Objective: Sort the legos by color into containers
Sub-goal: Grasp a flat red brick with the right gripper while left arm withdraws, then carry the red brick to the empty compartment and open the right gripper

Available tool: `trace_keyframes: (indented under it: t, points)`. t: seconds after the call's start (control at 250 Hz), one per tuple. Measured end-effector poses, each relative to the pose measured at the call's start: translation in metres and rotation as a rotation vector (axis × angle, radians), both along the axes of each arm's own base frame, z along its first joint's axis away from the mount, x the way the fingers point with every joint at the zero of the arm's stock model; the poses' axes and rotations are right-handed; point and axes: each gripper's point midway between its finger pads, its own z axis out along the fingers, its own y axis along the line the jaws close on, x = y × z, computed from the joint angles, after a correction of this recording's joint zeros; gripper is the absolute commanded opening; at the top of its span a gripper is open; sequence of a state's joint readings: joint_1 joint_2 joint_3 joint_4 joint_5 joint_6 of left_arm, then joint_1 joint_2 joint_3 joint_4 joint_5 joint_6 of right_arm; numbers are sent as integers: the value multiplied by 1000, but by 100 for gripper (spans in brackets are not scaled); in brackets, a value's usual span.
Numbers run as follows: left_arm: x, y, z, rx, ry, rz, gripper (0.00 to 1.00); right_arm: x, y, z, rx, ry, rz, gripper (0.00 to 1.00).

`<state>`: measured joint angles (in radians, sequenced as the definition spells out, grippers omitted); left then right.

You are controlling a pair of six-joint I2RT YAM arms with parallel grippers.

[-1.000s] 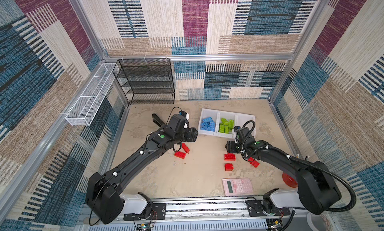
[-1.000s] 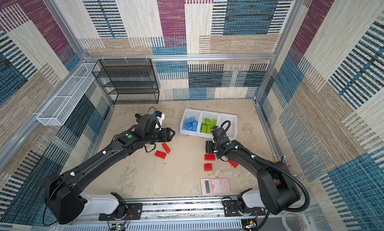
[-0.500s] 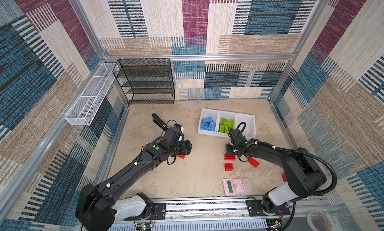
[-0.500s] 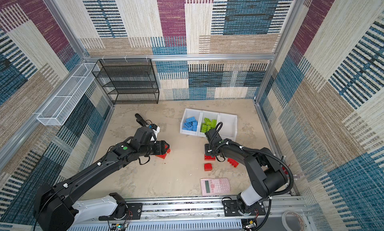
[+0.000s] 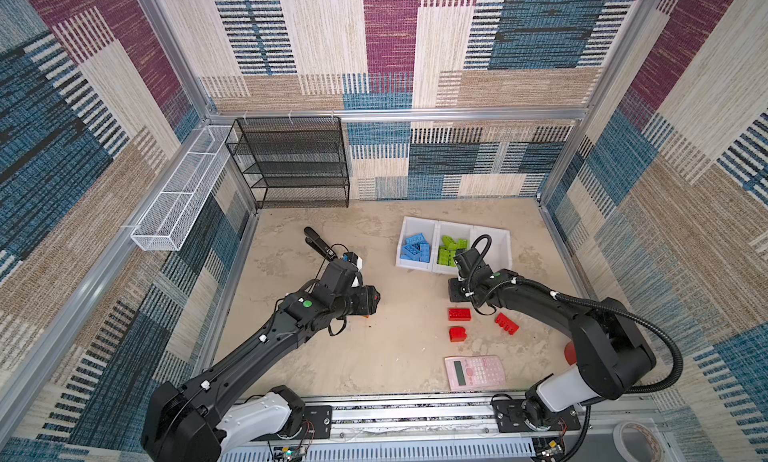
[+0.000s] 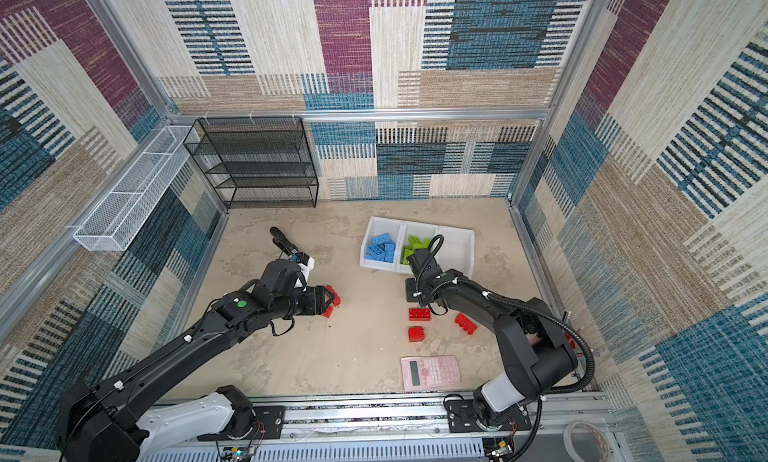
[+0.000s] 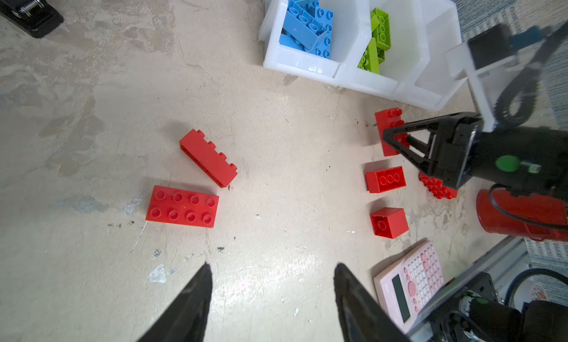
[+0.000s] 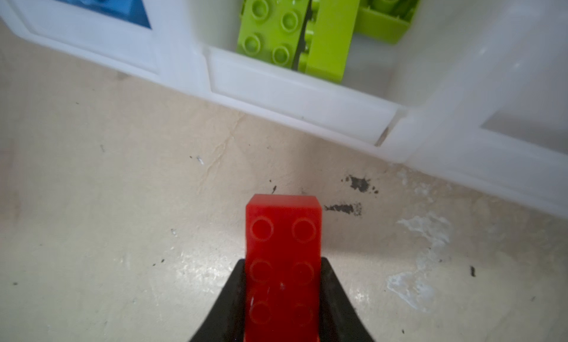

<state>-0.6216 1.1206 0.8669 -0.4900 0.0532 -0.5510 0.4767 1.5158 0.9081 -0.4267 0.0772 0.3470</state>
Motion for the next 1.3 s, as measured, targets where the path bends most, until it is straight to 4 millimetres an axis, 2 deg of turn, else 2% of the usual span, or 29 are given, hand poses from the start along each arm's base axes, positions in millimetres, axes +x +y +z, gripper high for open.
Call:
trace_keyframes:
  t: [0.216,0.42,0.524,0.764,0.924,1.14,1.304]
  points:
    - [-4,5,-5,17,18,6,64,27,-13,45,74,-85,-47,30]
    - [-2,8,-13,44,36,18,64,53,-50,77,112,-148,-131,30]
    - [-1,8,-19,55,51,20,64,66,-69,86,128,-171,-171,30]
    - [2,6,-39,96,108,19,64,95,-103,79,115,-163,-253,29]
    - [9,1,-40,105,119,19,64,114,-121,70,111,-161,-297,32]
    - [18,2,-51,157,149,41,65,125,-123,54,119,-142,-300,38]
    - [25,6,-68,202,203,68,65,128,-126,49,120,-138,-307,53]
